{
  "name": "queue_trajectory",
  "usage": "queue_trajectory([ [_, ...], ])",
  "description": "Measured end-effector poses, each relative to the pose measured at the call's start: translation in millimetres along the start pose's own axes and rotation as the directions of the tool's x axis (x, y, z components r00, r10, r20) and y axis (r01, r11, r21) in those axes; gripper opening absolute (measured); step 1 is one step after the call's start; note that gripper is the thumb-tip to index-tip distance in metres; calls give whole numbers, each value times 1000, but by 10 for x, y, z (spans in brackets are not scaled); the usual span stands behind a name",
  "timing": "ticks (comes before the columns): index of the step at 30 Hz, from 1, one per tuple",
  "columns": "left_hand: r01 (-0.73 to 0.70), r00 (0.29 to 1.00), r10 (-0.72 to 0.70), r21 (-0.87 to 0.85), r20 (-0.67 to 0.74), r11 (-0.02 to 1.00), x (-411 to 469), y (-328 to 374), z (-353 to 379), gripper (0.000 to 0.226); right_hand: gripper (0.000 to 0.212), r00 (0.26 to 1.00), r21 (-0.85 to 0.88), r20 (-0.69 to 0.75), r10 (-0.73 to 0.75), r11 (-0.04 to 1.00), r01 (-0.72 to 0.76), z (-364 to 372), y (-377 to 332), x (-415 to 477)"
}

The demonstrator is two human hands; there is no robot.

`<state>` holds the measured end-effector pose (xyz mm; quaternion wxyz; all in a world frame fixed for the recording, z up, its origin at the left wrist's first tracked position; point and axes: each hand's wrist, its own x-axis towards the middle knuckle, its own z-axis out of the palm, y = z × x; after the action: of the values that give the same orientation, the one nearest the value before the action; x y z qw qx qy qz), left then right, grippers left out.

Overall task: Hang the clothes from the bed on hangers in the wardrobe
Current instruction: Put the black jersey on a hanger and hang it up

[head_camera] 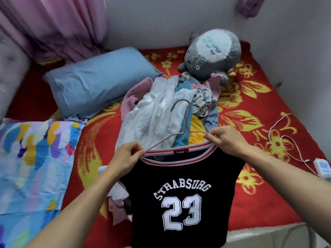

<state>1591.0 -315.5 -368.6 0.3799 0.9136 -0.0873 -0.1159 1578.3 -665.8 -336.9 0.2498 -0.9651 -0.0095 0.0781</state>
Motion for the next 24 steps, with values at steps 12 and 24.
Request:
queue_trajectory([
  [12,-169,925,204,134,-321,977,-466,1461,-1131,52,17,913,-38,-267,-310,950,311,-1445,-810,-556],
  [24,-33,779,141,185,-611,982,-2759,2117,-1013,44,15,656,-94,-219,-722,685,723,-1741,-1483,-1601],
])
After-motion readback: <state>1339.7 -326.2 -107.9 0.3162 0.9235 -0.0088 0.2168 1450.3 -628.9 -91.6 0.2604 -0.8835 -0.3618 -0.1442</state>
